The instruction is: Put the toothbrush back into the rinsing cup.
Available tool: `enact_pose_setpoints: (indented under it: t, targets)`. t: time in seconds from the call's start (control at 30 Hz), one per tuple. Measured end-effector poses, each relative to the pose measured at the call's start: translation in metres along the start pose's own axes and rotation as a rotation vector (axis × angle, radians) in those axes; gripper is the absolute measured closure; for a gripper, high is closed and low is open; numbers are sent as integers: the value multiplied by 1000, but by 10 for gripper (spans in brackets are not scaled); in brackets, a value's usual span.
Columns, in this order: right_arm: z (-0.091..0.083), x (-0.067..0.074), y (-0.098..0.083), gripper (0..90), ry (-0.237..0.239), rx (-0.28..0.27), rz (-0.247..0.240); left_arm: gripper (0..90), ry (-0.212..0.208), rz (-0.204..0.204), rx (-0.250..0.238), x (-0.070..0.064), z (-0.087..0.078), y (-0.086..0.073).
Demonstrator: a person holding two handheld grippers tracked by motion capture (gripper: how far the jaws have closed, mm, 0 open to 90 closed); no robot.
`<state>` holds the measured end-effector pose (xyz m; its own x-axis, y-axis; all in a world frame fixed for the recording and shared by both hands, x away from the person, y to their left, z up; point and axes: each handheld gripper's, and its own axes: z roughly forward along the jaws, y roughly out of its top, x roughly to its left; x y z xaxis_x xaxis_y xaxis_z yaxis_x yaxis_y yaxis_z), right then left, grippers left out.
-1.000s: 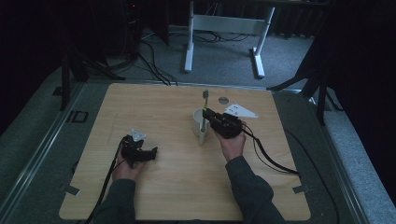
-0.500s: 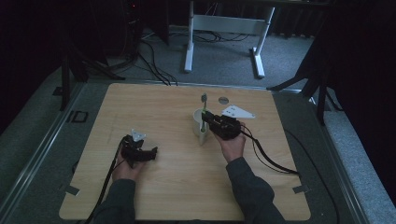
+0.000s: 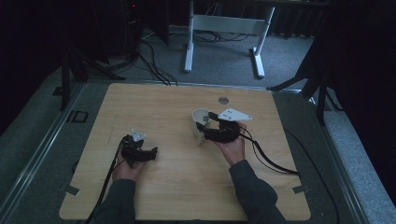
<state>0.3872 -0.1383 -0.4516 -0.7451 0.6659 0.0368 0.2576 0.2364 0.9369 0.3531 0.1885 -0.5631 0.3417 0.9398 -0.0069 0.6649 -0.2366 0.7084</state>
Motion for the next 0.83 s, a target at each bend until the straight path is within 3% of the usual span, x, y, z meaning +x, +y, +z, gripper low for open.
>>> enact_pose_setpoints:
  t: [0.83]
  targets:
    - [-4, -4, -4, 290, 2, 22, 17, 151, -1, -2, -2, 0, 0, 0]
